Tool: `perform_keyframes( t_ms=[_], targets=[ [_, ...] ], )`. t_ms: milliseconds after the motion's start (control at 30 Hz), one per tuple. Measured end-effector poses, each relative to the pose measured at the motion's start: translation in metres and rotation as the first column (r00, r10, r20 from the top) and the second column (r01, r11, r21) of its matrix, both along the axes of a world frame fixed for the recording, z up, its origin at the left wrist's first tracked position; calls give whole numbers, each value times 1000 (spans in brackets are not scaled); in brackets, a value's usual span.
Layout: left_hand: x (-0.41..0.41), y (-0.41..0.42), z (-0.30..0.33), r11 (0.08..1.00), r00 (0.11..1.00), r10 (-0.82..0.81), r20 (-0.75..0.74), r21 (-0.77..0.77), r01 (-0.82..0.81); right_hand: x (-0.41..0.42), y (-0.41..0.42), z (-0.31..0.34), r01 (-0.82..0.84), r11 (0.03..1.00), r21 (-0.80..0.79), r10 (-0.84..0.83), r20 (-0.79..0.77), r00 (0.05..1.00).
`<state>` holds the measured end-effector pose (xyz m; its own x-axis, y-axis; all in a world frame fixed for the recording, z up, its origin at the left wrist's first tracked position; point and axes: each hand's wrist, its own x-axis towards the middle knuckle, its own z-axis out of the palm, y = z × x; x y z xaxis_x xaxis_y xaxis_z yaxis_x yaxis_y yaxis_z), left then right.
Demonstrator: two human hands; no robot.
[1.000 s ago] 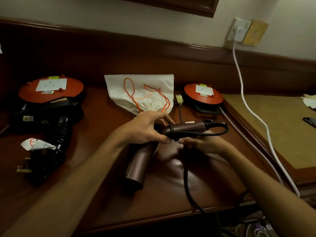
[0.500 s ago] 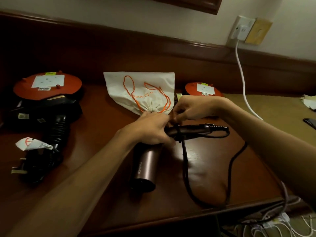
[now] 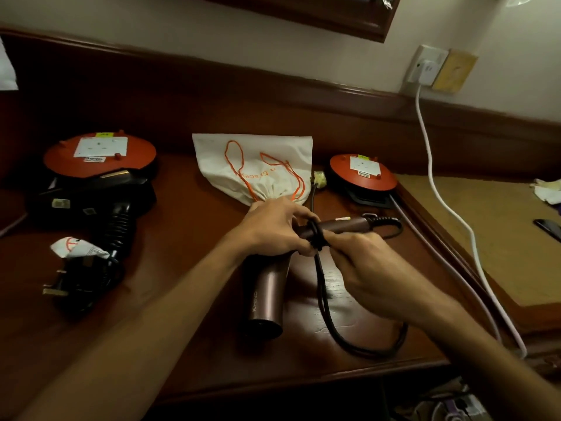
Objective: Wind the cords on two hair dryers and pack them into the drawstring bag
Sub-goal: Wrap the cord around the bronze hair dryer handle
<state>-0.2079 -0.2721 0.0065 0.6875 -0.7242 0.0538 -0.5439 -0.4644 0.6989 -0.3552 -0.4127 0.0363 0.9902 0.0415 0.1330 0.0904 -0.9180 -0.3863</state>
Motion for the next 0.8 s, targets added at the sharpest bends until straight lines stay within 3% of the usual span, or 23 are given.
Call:
perform_keyframes(
  t_ms=[100,200,400,500,567,667,800],
  targets=[
    [7,6,-1,994,997,68,-40,-80,-71,-30,9,-16,35,985,167,-46,59,997],
    [12,15,-3,997,997,7,-72,-81,-13,-44,3,-43,83,967,243,-95,40,995],
    [16,19,-4,995,991,-42,-129,-98,30,5,-35,-74,176,969,172,-168,-59,984],
    [16,25,-5,994,987,-88,-132,-69,79,36,-45,-78,178,958,226,-156,-112,981],
    [15,29,-8,993,986,-112,-124,-44,107,53,-55,-79,139,958,252,-118,-96,988],
    [13,31,-9,988,982,-150,-110,2,152,76,-72,-72,32,994,101,-9,-224,974],
    [9,23,-5,974,982,-179,55,149,169,106,-80,-44,-131,989,64,142,-208,968]
  ],
)
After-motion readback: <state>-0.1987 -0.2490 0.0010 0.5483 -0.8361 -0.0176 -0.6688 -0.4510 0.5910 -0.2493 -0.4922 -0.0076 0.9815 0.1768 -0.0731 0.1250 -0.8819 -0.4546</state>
